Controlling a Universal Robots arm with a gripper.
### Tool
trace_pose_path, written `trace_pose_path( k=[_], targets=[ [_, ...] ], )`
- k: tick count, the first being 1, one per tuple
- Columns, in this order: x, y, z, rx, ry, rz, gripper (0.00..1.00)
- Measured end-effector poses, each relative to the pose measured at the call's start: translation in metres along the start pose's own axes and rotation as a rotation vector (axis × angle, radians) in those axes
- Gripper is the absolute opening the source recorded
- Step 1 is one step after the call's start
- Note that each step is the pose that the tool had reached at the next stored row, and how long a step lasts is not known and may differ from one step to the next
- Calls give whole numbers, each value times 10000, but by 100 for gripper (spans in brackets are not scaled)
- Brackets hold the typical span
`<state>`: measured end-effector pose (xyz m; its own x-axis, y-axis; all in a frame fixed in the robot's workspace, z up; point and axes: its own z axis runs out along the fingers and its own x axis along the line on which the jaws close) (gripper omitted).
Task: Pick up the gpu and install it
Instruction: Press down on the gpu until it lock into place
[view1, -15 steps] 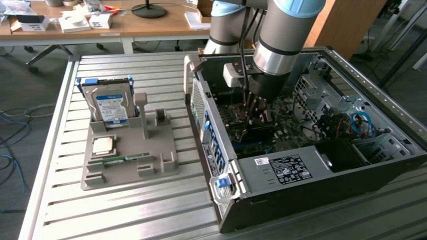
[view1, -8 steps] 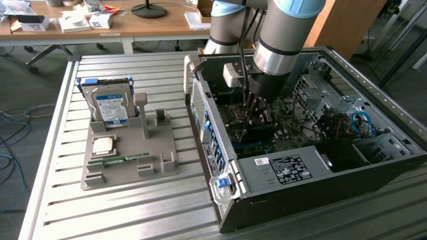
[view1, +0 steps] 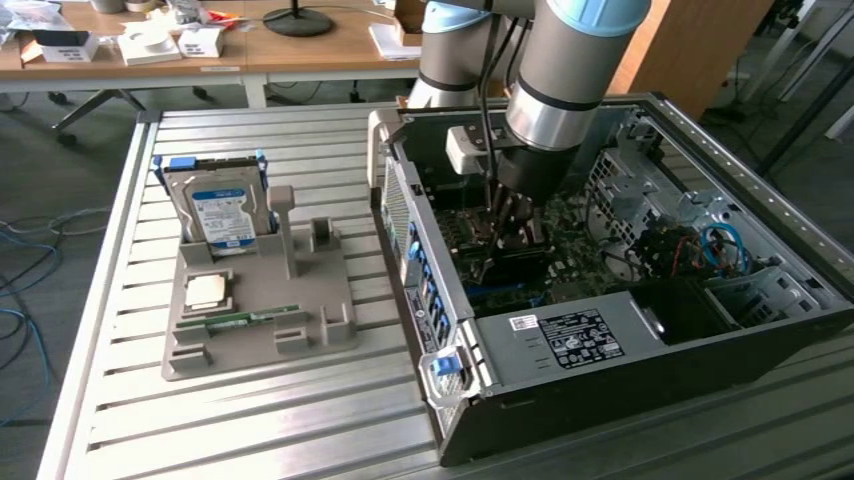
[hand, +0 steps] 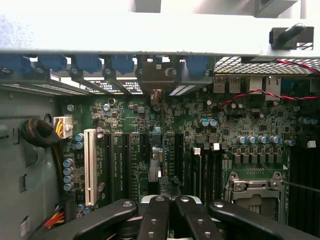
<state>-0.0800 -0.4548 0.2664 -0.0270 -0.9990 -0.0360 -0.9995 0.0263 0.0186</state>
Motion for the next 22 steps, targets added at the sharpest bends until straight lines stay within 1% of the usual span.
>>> trace_pose_path(
  k=[22],
  targets=[
    [-20, 0, 27, 1, -31, -1, 11]
  ],
)
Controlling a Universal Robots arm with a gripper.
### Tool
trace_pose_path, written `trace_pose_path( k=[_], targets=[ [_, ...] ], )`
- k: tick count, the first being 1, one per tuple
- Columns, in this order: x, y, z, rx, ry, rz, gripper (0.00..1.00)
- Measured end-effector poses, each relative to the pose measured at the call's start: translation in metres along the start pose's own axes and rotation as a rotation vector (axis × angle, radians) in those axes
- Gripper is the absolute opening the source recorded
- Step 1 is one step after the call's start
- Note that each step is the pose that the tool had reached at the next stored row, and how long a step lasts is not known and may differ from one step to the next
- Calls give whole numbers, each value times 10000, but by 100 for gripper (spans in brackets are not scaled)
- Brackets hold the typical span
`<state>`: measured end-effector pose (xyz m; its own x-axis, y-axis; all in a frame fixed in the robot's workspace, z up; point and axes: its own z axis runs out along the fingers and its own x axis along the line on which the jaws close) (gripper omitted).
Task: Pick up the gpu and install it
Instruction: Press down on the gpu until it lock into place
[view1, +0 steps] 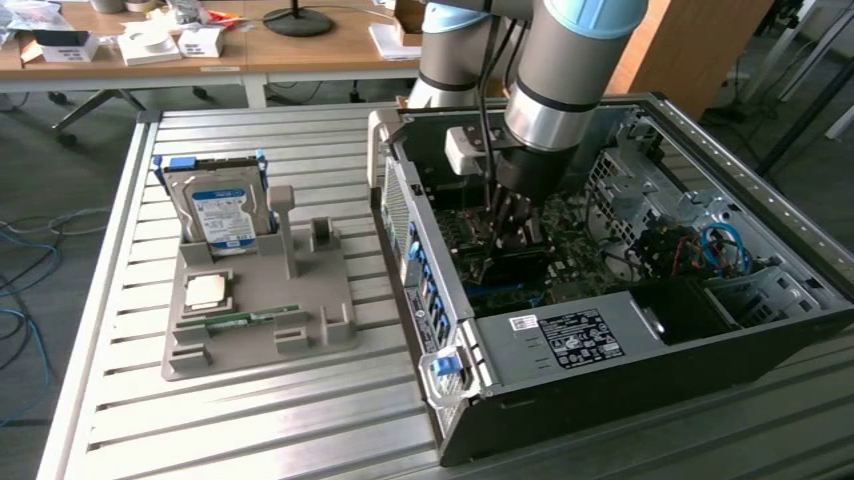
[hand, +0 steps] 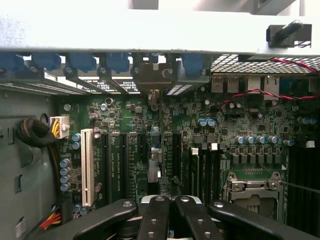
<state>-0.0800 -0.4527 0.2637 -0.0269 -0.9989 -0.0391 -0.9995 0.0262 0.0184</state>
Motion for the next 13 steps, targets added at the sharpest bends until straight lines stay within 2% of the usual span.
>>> trace_pose_path(
  k=[13],
  targets=[
    [1, 3, 0, -1, 4, -1, 11]
  ],
)
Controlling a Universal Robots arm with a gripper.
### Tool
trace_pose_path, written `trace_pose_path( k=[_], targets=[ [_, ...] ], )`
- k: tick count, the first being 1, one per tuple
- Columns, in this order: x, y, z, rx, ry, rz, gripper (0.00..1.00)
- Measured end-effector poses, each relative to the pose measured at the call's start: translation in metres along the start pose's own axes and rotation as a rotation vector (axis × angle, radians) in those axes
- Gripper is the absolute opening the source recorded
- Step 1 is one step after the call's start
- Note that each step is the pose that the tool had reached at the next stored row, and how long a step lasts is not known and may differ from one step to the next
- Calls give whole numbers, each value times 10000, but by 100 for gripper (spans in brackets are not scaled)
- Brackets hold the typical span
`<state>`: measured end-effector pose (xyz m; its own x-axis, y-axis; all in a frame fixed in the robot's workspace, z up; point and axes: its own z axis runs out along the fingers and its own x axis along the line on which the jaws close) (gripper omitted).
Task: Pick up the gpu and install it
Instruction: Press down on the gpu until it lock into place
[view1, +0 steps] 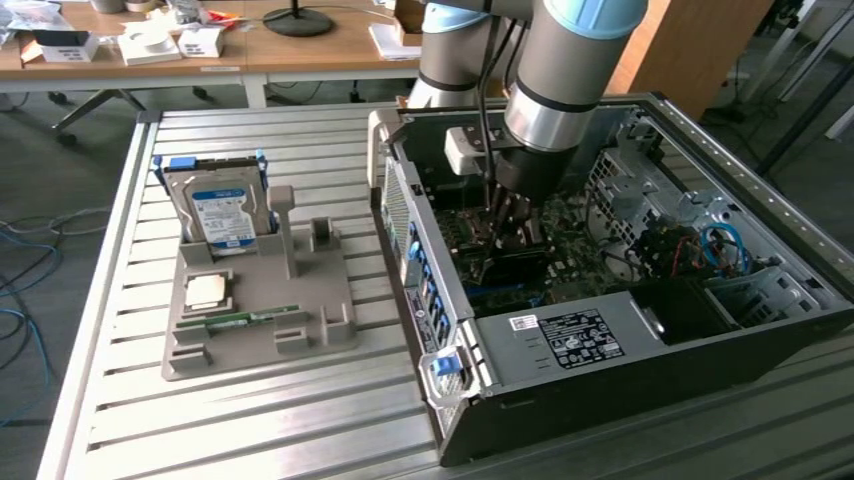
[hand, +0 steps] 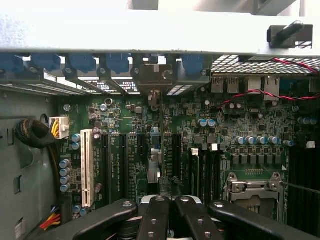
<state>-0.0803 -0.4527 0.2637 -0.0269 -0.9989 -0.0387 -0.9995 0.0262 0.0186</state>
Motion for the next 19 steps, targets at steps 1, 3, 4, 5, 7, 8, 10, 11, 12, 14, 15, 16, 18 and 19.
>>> trace_pose_path(
  k=[1, 3, 4, 5, 7, 8, 10, 11, 12, 14, 15, 16, 18, 19],
  targets=[
    [0, 0, 0, 0, 0, 0, 11],
    [0, 1, 0, 0, 0, 1, 11],
    [0, 1, 0, 0, 0, 1, 11],
    [0, 1, 0, 0, 0, 0, 11],
    [0, 1, -5, 0, -3, 1, 11],
    [-1, 1, -14, 3, -10, 1, 11],
    [-2, 2, -46, 0, -1, 1, 11],
    [-2, 2, -57, 1, -2, 1, 11],
    [-3, 2, -62, 0, -1, 1, 11],
    [-3, 2, -62, 1, -4, 1, 11],
    [-3, 2, -62, 1, -3, 0, 11],
    [-3, 2, -63, 1, -2, 1, 11],
    [-3, 2, -64, 0, 0, 1, 11],
    [-3, 2, -63, 0, -1, 0, 11]
  ],
)
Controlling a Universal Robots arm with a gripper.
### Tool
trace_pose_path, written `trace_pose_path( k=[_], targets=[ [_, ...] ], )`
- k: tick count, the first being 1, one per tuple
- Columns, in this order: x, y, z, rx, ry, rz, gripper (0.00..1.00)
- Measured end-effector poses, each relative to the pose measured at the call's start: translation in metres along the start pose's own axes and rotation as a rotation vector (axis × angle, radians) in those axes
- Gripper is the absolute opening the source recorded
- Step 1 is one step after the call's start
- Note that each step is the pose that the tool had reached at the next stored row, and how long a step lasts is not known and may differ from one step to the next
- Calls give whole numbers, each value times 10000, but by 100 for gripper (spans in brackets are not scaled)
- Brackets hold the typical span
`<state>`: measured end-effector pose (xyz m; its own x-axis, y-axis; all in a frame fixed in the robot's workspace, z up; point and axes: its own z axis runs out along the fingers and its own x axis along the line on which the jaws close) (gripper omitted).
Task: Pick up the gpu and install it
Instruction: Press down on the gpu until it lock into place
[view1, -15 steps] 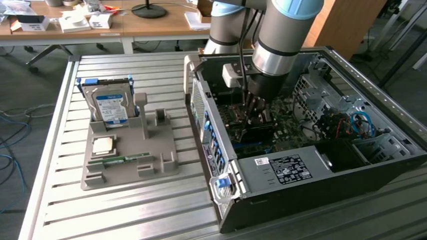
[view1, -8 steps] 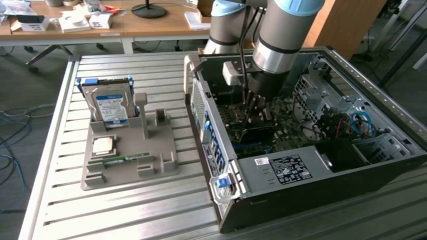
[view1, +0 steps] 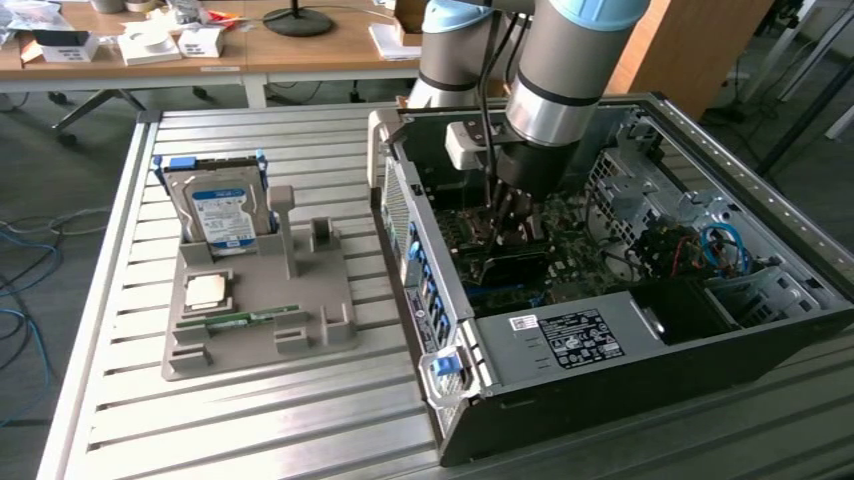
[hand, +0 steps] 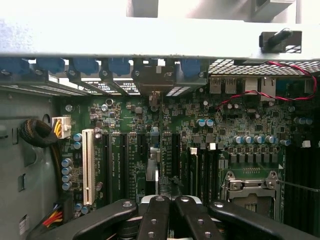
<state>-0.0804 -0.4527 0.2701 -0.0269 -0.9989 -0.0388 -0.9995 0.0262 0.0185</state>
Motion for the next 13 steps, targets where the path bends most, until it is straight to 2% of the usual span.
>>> trace_pose_path(
  k=[2, 3, 4, 5, 7, 8, 9, 13],
  targets=[
    [0, 0, -1, -9, 2, 0, 11],
    [0, -1, -1, -39, 3, 0, 11],
    [0, -1, -1, -105, 4, 4, 11],
    [0, -1, -1, -204, 7, 8, 11],
    [0, -4, 0, -516, 13, 20, 11],
    [0, -4, 0, -652, 17, 26, 11],
    [1, -4, -1, -695, 20, 28, 11],
    [1, -4, -1, -695, 19, 28, 11]
  ],
)
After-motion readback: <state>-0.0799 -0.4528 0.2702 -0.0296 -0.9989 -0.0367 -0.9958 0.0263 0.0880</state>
